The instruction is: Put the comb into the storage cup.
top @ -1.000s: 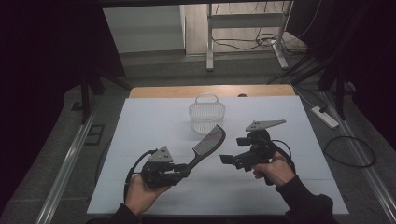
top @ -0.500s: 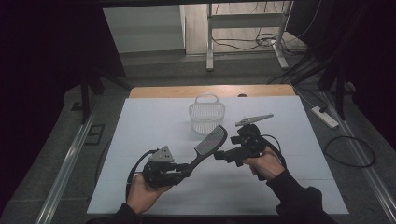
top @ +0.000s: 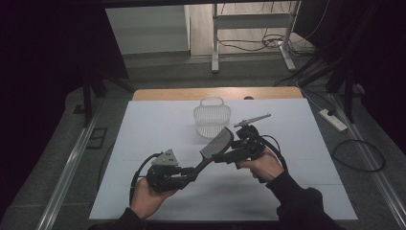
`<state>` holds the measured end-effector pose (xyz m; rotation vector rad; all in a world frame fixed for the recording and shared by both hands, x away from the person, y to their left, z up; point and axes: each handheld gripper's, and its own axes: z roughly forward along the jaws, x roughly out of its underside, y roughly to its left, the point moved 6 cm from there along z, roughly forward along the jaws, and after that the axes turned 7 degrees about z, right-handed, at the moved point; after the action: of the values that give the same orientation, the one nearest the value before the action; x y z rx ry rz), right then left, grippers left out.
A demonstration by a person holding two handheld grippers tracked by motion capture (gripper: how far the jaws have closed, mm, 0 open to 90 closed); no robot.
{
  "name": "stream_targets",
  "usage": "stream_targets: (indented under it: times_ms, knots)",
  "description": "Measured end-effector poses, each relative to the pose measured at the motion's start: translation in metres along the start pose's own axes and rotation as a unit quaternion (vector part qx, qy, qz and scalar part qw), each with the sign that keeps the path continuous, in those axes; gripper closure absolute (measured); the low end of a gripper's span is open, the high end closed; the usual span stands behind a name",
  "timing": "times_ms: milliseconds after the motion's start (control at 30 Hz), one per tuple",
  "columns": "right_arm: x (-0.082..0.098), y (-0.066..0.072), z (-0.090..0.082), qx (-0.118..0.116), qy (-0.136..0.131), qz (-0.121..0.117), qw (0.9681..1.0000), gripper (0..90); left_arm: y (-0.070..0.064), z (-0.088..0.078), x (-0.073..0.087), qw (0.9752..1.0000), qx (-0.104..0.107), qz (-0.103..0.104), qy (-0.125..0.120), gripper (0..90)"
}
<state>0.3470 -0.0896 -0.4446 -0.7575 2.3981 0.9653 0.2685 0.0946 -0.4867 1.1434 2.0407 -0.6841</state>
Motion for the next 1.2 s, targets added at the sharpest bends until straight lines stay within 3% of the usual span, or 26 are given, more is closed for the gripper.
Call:
stream_targets:
  times_ms: [200,233,267,300,433,467,500,533,733,767,800,833,967,1000,1033,1200]
  knots:
    - [0.000,0.000,0.004,0.006,0.006,0.001,1.0000,1.4,0.000,0.001,0.000,1.0000,0.001,0.002,0.002,72.8]
    - [0.000,-0.001,0.004,0.004,0.002,0.006,1.0000,9.6,0.000,0.001,0.000,1.0000,0.000,0.003,0.003,72.8]
    - [0.000,-0.001,0.004,0.004,0.002,0.006,1.0000,9.6,0.000,0.001,0.000,1.0000,0.000,0.003,0.003,72.8]
    - [-0.001,0.000,0.002,-0.006,-0.006,0.012,0.9999,18.6,-0.001,0.001,0.000,1.0000,0.000,0.003,0.003,72.8]
    - [-0.002,0.000,-0.002,-0.033,-0.019,0.028,0.9989,40.3,-0.001,0.001,0.000,1.0000,-0.002,0.005,0.006,72.8]
    - [-0.002,0.000,-0.002,-0.033,-0.019,0.028,0.9989,40.3,-0.001,0.001,0.000,1.0000,-0.002,0.006,0.006,72.8]
    - [-0.002,0.000,-0.003,-0.052,-0.018,0.028,0.9981,47.2,-0.001,0.001,0.000,1.0000,-0.002,0.006,0.007,72.8]
    - [-0.002,0.001,-0.003,-0.056,-0.018,0.029,0.9979,50.0,0.000,0.002,0.001,0.9999,-0.004,0.006,0.008,72.9]
    - [-0.002,0.001,-0.002,-0.064,-0.022,0.027,0.9974,63.3,0.000,0.002,0.001,0.9999,-0.004,0.008,0.008,72.8]
    - [-0.002,0.000,-0.003,-0.082,-0.025,0.043,0.9954,68.2,0.000,0.002,0.001,0.9999,-0.004,0.010,0.009,72.8]
    - [-0.002,0.000,-0.003,-0.082,-0.025,0.043,0.9954,68.2,0.000,0.002,0.001,0.9999,-0.004,0.010,0.009,72.8]
    - [-0.003,-0.001,-0.005,-0.109,-0.030,0.065,0.9914,74.1,-0.001,0.004,0.001,0.9999,-0.003,0.012,0.010,72.8]
    - [-0.003,-0.002,-0.007,-0.156,-0.024,0.099,0.9825,81.8,-0.002,0.006,0.001,0.9997,-0.004,0.019,0.017,72.7]
    - [-0.003,-0.002,-0.007,-0.156,-0.024,0.099,0.9825,81.8,-0.002,0.008,0.001,0.9996,-0.007,0.020,0.020,72.7]
    - [-0.003,0.000,-0.007,-0.163,-0.017,0.111,0.9803,83.3,-0.002,0.009,0.002,0.9994,-0.009,0.023,0.023,72.7]
    - [-0.003,0.001,-0.008,-0.159,-0.020,0.108,0.9811,83.5,-0.001,0.010,0.001,0.9996,-0.006,0.020,0.019,71.5]
